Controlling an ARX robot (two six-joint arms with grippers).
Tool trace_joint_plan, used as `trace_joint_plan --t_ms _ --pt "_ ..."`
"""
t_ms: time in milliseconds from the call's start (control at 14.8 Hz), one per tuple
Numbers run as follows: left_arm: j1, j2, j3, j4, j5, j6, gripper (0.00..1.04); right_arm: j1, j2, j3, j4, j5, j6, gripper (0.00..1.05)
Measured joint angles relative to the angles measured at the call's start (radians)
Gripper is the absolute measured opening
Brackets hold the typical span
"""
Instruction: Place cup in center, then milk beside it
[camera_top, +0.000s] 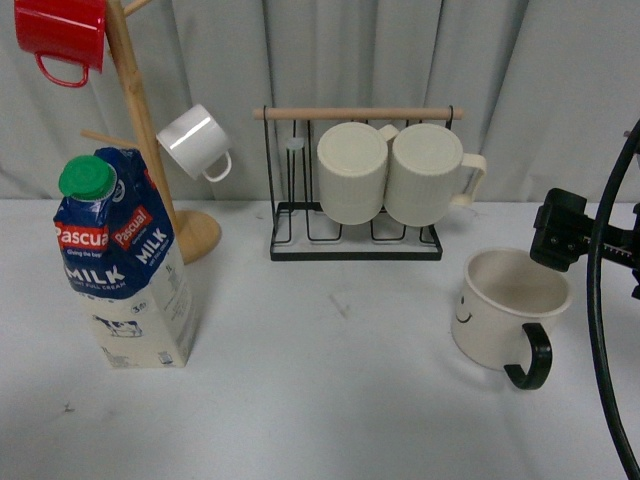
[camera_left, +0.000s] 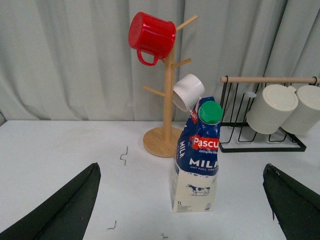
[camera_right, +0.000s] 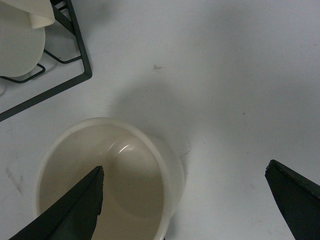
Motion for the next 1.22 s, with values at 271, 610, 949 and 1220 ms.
trace_joint_plan --t_ms 271,610,949,1220 --pt "0.0 0.0 0.0 0.0 0.0 0.0 0.98 0.015 0.083 0.053 -0.006 -0.013 0.006 0.98" --pt "0.0 0.0 0.0 0.0 0.0 0.0 0.98 0.019 0.119 0.073 -0.015 -0.001 0.006 0.69" --pt "0.0 0.0 0.0 0.0 0.0 0.0 0.98 0.018 0.12 0.085 -0.026 -0.003 -0.008 0.06" --pt "0.0 0.0 0.0 0.0 0.0 0.0 0.98 0.074 0.044 0.065 -0.04 -0.023 -0.013 0.03"
